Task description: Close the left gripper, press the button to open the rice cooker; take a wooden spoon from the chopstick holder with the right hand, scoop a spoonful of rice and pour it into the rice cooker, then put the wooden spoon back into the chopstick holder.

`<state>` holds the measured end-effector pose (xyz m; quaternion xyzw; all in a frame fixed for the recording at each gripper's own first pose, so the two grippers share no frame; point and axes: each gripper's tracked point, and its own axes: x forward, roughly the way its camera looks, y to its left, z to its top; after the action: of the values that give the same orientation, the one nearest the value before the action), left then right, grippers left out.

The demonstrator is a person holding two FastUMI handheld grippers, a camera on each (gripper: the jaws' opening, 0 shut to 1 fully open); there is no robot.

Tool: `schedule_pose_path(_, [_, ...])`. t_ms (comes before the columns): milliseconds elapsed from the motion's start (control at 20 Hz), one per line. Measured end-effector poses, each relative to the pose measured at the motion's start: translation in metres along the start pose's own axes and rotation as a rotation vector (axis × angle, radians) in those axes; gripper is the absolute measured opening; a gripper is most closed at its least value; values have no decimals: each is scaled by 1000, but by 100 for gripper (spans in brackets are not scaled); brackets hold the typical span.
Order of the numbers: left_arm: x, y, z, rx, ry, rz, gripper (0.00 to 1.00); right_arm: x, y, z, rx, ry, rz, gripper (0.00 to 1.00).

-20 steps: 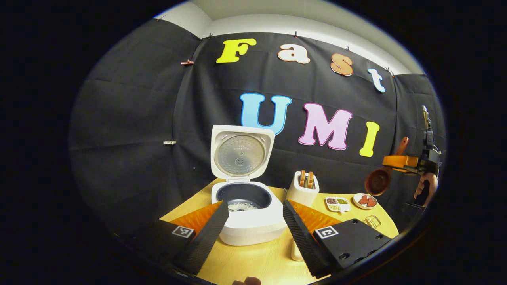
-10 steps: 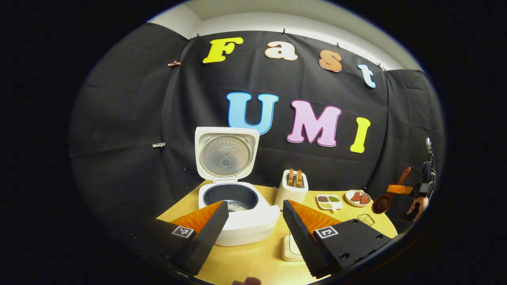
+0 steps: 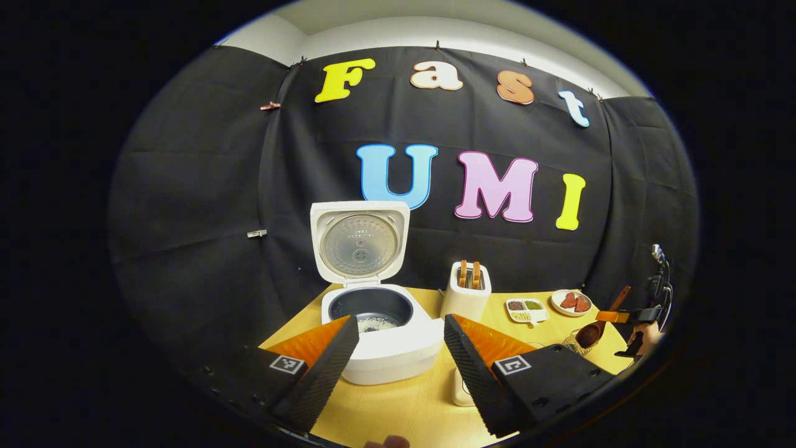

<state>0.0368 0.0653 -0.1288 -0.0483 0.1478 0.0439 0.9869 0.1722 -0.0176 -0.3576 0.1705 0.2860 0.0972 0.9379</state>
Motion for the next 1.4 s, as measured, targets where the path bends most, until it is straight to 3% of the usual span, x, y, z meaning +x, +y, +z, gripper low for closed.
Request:
schedule_pose_path(400, [4,3,-10,7,34,18,95,31,-8,-27,30,71,-20,12])
schedule_pose_path(450, [4,4,-10,8,36,21,95,33,-9,-29,27,76,-25,16])
schedule_pose_path(650, [4,3,-6,18,32,22,95,35,-15,-36,12,98,-42,18])
schedule_pose_path(800, [5,4,-4,27,29,22,95,32,-17,-25,38,68,-60,28])
schedule_pose_path(850, [5,3,-3,24,27,19,95,30,-20,-22,42,61,-79,26])
schedule_pose_path(1000, [5,-1,0,16,22,10,95,19,-27,-24,51,76,-111,68])
schedule_pose_path(1050, [5,-2,1,16,20,7,95,15,-28,-25,46,78,-118,74])
schedule_pose_path(1100, [5,-3,2,16,18,5,95,9,-29,-23,42,71,-124,88])
schedule_pose_path(1250, [6,-5,9,14,6,-4,95,-13,-25,-12,46,42,-134,97])
schedule_pose_path(1400, [9,-7,27,12,-28,-16,95,-42,-17,7,45,-24,-151,98])
